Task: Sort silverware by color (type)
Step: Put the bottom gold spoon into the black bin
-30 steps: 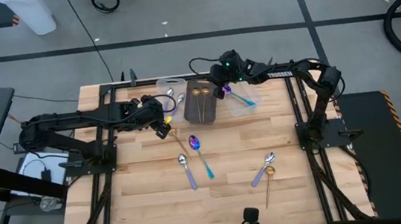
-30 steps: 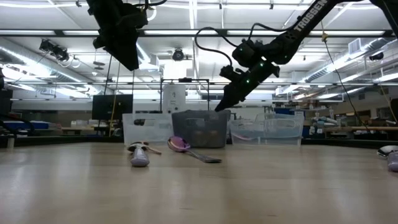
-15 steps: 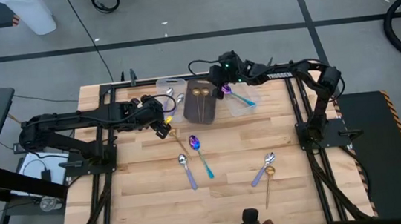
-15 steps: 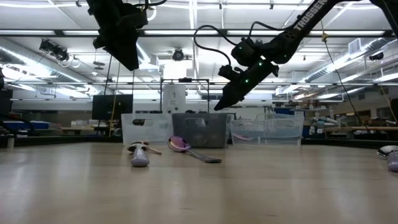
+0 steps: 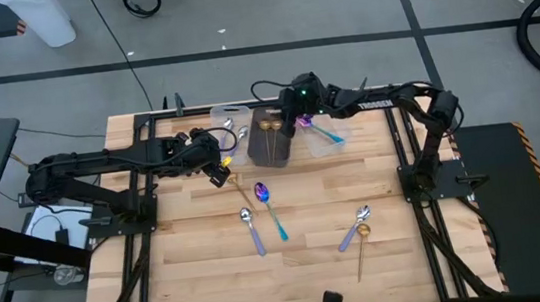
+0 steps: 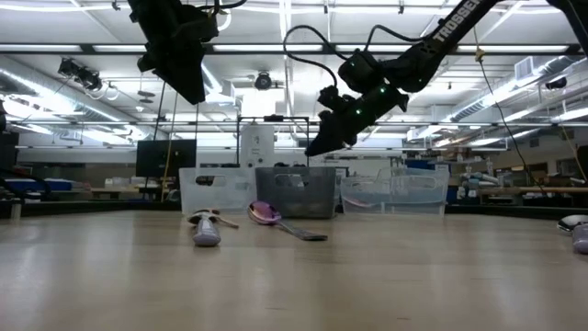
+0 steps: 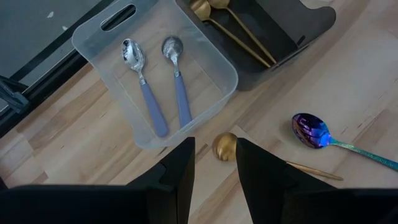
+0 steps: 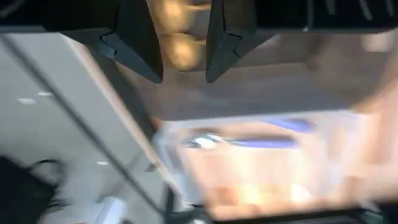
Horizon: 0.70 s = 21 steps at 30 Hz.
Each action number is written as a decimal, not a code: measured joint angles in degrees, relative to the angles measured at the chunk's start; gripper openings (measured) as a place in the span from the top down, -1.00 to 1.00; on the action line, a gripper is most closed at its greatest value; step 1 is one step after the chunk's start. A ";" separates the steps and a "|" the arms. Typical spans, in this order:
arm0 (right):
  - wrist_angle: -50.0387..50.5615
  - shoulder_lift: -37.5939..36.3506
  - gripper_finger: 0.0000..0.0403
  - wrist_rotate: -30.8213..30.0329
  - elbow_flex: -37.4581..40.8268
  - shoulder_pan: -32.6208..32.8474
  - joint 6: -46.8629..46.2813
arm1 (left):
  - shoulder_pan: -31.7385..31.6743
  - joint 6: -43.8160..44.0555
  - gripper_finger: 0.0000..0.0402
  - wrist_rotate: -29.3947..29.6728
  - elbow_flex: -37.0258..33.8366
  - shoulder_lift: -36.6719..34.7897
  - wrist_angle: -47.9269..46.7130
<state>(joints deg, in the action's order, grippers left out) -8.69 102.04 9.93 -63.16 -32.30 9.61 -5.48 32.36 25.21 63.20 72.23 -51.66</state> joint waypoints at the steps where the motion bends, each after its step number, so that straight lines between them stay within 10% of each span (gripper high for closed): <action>1: 0.06 0.00 0.35 1.41 0.00 0.64 -1.38 | 0.00 0.00 0.38 0.00 0.02 0.02 0.00; 21: 7.33 -9.94 0.41 6.54 -0.04 14.35 -33.59 | 0.14 -13.38 0.38 -0.58 0.00 0.00 7.95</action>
<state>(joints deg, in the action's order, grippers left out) -1.36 92.09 16.47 -63.20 -17.96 -23.98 -5.33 18.98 24.63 63.20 72.23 -43.71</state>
